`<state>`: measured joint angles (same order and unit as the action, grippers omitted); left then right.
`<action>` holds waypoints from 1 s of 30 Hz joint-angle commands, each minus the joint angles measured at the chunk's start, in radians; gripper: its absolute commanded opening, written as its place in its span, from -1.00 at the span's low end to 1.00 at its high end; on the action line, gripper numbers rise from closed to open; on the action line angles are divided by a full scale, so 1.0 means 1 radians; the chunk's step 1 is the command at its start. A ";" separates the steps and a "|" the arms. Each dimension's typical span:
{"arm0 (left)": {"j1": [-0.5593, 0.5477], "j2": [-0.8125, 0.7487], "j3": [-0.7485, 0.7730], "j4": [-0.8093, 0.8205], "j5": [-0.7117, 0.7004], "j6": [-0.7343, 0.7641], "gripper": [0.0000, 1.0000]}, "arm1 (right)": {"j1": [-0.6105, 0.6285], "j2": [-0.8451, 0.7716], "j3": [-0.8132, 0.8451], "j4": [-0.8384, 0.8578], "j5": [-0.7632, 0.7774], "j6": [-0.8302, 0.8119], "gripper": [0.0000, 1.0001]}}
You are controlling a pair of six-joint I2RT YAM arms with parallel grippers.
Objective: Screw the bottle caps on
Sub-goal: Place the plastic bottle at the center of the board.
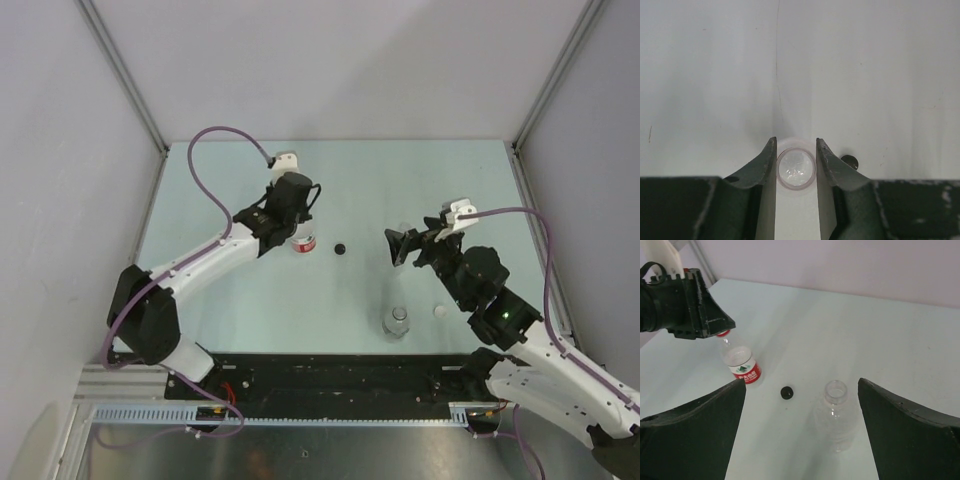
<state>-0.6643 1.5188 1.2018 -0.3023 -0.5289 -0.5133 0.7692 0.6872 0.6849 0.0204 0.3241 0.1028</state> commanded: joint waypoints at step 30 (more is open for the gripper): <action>0.011 -0.245 -0.084 0.084 -0.013 0.025 0.98 | -0.016 -0.090 -0.019 -0.093 0.145 -0.016 0.99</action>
<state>-0.6624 1.3670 1.1248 -0.2451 -0.4767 -0.5148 0.7570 0.6094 0.6682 -0.0811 0.4557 0.0963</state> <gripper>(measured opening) 0.986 0.993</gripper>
